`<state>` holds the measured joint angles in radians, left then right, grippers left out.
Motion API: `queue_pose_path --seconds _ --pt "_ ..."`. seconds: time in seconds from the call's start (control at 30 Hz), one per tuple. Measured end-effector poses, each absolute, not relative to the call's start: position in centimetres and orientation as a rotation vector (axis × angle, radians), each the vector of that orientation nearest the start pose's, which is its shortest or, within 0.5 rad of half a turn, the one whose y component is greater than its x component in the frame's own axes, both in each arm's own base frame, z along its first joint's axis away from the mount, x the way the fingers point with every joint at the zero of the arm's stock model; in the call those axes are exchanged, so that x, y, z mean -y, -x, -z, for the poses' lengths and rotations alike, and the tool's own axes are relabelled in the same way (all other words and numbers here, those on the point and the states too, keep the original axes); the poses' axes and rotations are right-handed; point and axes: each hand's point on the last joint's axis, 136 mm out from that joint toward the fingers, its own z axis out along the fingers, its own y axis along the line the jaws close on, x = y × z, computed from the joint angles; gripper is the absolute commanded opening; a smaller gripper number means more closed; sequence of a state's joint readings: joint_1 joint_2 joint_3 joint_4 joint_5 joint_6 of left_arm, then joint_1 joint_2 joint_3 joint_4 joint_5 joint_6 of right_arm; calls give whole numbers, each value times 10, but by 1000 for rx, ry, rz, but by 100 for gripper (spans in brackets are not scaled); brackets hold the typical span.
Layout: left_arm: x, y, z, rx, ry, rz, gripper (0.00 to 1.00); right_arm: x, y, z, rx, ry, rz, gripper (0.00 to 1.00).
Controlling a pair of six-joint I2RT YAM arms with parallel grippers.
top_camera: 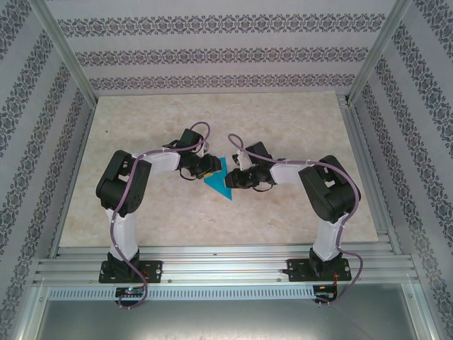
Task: Fold a paper plane with a square sheet of paper (fold left side to right side)
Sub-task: Fourth fold the wing at the center of the table.
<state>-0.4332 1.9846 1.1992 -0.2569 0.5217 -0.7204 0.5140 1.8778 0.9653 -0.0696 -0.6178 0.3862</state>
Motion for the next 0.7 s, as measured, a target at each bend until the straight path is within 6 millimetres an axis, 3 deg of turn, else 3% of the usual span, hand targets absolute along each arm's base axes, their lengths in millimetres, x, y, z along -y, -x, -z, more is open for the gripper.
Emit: queue_pose_path --seconds 0.17,0.37,0.7 --pt "268 -377 -32 -2797 204 1028 47 -288 -318 -39 -2629 447 -1062 33" --pt "268 -377 -32 -2797 204 1028 47 -286 -316 -35 -2651 464 -987 35" --pt "267 -377 -31 -2797 205 1023 47 -291 -327 -47 -2613 461 -1022 35"
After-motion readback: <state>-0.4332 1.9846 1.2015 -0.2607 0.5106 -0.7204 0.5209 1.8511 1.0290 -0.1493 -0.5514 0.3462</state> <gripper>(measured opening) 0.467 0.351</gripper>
